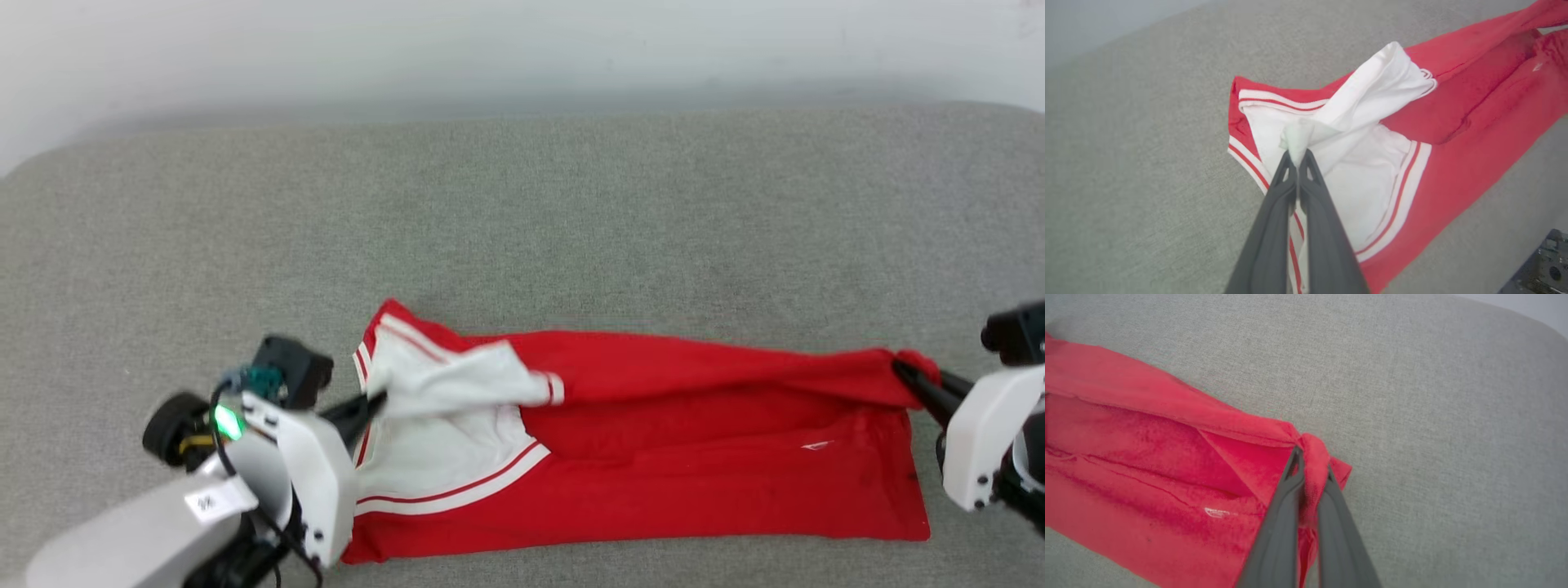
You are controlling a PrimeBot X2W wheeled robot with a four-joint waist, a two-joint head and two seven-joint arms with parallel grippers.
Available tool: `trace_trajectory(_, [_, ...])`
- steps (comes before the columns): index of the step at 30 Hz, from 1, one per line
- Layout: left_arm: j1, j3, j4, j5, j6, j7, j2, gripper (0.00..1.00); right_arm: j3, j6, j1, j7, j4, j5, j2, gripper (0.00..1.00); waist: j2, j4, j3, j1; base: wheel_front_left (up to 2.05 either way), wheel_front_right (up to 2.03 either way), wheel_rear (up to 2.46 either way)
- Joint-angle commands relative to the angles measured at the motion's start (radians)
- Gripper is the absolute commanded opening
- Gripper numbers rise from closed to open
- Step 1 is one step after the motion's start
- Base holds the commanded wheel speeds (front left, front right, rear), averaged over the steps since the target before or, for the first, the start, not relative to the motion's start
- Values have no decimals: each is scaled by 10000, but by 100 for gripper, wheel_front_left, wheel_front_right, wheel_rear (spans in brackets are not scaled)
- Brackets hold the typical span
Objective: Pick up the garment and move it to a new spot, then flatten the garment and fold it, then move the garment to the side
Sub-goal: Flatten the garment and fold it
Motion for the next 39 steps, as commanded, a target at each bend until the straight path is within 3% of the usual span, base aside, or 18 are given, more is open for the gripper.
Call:
trace_trajectory(1, [311, -33, -83, -109, 109, -105, 67, 0, -120, -15, 314, -52, -95, 96, -11, 0, 0, 12, -117, 1, 0, 0, 0])
trace_trajectory(5, [1104, -110, -224, -417, 452, -408, 223, 0, -387, -17, 1069, -139, -324, 124, -21, 0, 0, 20, -245, 1, 0, 0, 0])
trace_trajectory(11, [1935, -177, -20, -844, 557, -807, -110, 0, -754, -15, 2010, -57, -550, 165, 93, 0, 0, 30, -253, 1, 0, 0, 0])
trace_trajectory(21, [2673, -124, 1020, -1420, 296, -1307, -742, 0, -767, -15, 2910, -155, 17, 242, 711, 0, 0, 67, -354, 1, 0, 0, 0])
trace_trajectory(22, [2738, -62, 1098, -1444, 345, -1461, -774, 17, -786, -15, 2945, -253, 17, 265, 742, 0, 0, 57, -402, 1, 0, 0, 0])
trace_trajectory(23, [2796, 0, 1163, -1424, 446, -1651, -779, 93, -827, -15, 2954, -365, 15, 260, 758, 30, 0, 45, -449, 1, 0, 0, 0])
trace_trajectory(24, [2847, 73, 1231, -1359, 536, -1878, -780, 100, -878, -15, 2938, -477, -12, 207, 735, 78, 0, 33, -501, 1, 0, 0, 0])
trace_trajectory(25, [2913, 130, 1258, -1301, 621, -2097, -797, 100, -923, -15, 2919, -561, -82, 134, 669, 100, 0, 23, -552, 1, 0, 0, 0])
trace_trajectory(32, [3400, 1076, 814, -907, 1516, -3279, -895, 100, -1620, -15, 3195, -618, -1389, 557, 197, 100, 0, 52, -811, 1, 0, 0, 0])
trace_trajectory(39, [3932, 2989, 238, 1007, 2374, -3384, -1330, 100, -2722, -12, 3279, -51, -2319, 405, -315, 100, 0, 180, -790, 1, 0, 0, 0])
